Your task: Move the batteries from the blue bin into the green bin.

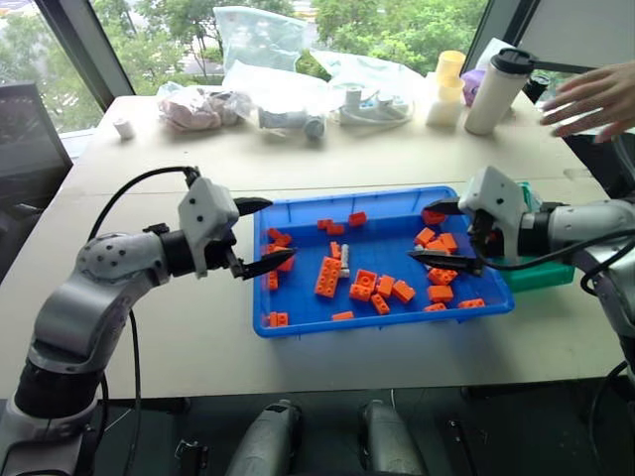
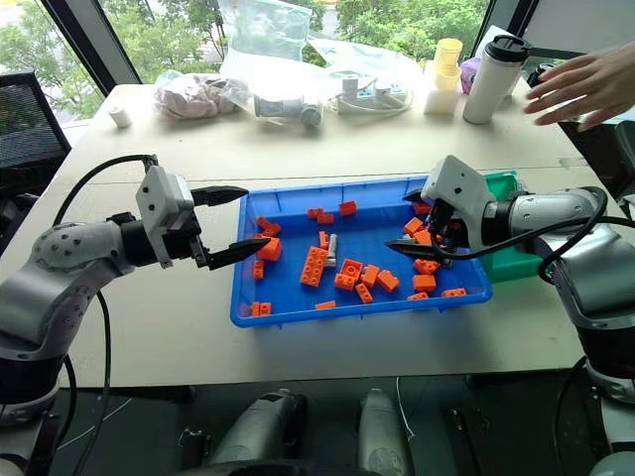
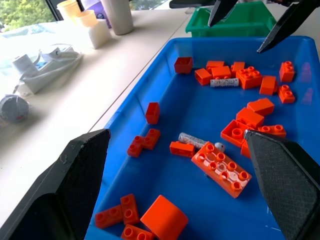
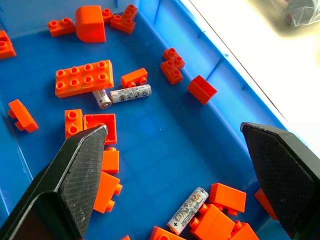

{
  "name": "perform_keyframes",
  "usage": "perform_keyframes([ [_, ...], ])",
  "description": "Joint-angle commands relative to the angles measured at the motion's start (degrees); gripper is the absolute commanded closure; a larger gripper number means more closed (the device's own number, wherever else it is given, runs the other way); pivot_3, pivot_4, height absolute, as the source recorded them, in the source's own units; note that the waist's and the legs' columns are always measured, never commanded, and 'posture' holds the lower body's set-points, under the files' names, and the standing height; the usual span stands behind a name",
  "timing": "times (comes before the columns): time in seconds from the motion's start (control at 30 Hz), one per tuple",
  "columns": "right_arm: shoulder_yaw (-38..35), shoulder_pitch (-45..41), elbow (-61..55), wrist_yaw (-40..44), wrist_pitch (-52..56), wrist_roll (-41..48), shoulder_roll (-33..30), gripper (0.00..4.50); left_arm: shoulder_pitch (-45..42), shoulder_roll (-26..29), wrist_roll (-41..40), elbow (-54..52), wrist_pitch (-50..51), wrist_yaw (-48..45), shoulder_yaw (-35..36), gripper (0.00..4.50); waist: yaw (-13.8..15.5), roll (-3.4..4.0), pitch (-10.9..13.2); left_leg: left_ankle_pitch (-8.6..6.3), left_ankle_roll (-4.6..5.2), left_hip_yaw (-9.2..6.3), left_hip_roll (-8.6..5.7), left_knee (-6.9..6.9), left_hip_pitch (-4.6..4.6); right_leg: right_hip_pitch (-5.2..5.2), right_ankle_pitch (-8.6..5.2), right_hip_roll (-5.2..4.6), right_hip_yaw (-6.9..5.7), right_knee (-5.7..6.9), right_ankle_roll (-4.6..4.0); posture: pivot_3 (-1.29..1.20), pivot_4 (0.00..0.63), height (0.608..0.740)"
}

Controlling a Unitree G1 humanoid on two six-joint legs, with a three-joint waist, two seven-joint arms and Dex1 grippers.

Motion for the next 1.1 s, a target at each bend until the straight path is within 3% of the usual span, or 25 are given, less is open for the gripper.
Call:
perform_keyframes([
  [0.03, -0.2, -0.2, -2.4, 0.5, -0.2, 0.6, -0.4, 0.07, -0.2, 0.6, -1.6, -1.5, 0.2, -0.5, 2.0, 0.0, 0.0, 0.0, 0.0, 0.0, 0.0, 0.0, 0.0, 0.0, 0.0, 0.0, 0.0, 0.0, 0.0, 0.0, 0.0, 0.0, 0.15, 0.74],
  [0.57, 5.3, -2.3, -1.9, 2.6, -2.3, -0.5, 1.6, 0.07, -0.2, 1.0, -2.2, -2.1, 0.8, 0.4, 2.4, 0.0, 0.0, 0.0, 0.0, 0.0, 0.0, 0.0, 0.0, 0.0, 0.0, 0.0, 0.0, 0.0, 0.0, 0.0, 0.0, 0.0, 0.15, 0.74],
  [0.83, 12.6, -7.4, 0.4, 4.7, -3.7, -2.5, 7.1, 0.07, -0.1, 1.2, -2.1, -2.2, 0.8, 0.5, 2.3, 0.0, -0.1, 0.0, 0.0, 0.07, -0.11, -0.01, 0.01, 0.0, 0.0, -0.01, 0.0, 0.01, 0.0, 0.01, 0.0, 0.0, 0.15, 0.74],
  [1.1, 22.0, -13.8, 10.1, 6.7, -7.2, -8.2, 15.9, 0.07, 0.8, 1.2, -2.1, -3.4, 1.2, 1.7, 2.8, 0.0, -0.2, 0.0, 0.0, 0.12, -0.2, -0.02, 0.0, 0.0, 0.0, -0.03, 0.0, 0.02, 0.0, 0.02, 0.0, 0.0, 0.15, 0.74],
])
